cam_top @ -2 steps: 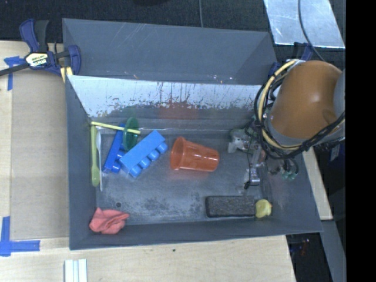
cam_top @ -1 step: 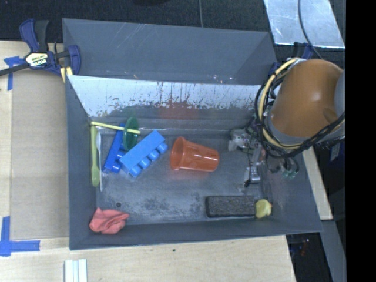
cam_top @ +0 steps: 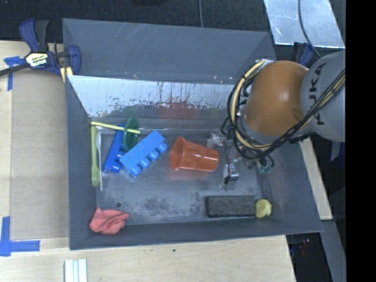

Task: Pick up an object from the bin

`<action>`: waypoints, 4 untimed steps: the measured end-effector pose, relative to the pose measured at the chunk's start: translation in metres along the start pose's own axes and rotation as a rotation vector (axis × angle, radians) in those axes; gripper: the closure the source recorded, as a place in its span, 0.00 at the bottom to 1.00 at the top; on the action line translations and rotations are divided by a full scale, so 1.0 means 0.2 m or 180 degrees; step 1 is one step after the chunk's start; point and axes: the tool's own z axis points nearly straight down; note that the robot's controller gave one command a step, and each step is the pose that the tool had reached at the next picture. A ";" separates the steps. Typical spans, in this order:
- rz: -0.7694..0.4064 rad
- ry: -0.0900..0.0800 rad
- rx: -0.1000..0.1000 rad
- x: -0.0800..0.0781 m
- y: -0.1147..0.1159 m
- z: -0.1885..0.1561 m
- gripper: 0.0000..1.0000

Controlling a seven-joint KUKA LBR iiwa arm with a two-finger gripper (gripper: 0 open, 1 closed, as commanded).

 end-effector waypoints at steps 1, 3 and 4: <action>0.0376 0.0001 0.0000 -0.01 0.02 0.22 0.00; 0.0524 -0.0005 -0.0007 -0.08 0.16 0.24 1.00; 0.0588 0.0009 -0.0007 -0.06 0.16 -0.07 1.00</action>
Offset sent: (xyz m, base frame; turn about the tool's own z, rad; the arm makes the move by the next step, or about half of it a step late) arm 0.0120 0.0341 -0.0481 0.1664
